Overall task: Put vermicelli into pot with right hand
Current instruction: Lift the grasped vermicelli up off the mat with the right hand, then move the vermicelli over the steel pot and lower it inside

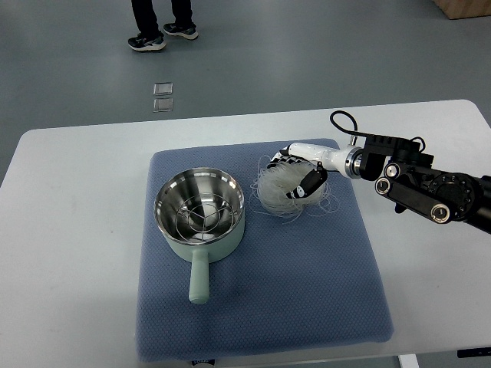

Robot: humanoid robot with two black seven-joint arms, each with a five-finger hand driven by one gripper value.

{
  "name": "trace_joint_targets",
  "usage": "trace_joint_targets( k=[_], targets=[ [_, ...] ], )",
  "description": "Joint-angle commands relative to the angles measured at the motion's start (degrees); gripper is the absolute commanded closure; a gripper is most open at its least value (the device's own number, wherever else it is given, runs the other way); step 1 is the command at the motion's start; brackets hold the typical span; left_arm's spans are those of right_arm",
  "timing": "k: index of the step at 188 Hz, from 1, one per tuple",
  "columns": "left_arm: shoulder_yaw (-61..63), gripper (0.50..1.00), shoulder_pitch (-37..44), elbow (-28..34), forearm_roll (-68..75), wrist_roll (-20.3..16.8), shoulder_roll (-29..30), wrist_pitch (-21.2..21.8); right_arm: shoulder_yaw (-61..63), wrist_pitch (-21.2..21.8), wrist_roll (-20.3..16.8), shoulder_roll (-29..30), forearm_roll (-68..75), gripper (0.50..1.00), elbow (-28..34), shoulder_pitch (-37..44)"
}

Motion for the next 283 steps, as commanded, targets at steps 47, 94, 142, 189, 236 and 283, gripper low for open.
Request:
trace_joint_targets(
  k=[47, 94, 142, 189, 236, 283],
  targets=[
    [0.0, 0.500, 0.0, 0.0, 0.0, 0.0, 0.0, 0.0, 0.1, 0.2, 0.4, -0.1, 0.1, 1.000, 0.1, 1.1],
    [0.0, 0.500, 0.0, 0.0, 0.0, 0.0, 0.0, 0.0, 0.2, 0.2, 0.4, -0.9, 0.2, 1.000, 0.6, 2.8],
    [0.0, 0.500, 0.0, 0.0, 0.0, 0.0, 0.0, 0.0, 1.0, 1.8, 0.5, -3.2, 1.2, 1.000, 1.6, 8.5],
    [0.0, 0.500, 0.0, 0.0, 0.0, 0.0, 0.0, 0.0, 1.3, 4.4, 1.6, -4.0, 2.9, 1.000, 3.4, 15.5],
    [0.0, 0.500, 0.0, 0.0, 0.0, 0.0, 0.0, 0.0, 1.3, 7.1, 1.6, -5.1, 8.8, 1.000, 9.7, 21.2],
    [0.0, 0.500, 0.0, 0.0, 0.0, 0.0, 0.0, 0.0, 1.3, 8.1, 1.6, -3.0, 9.8, 1.000, 12.7, 22.6]
  ],
)
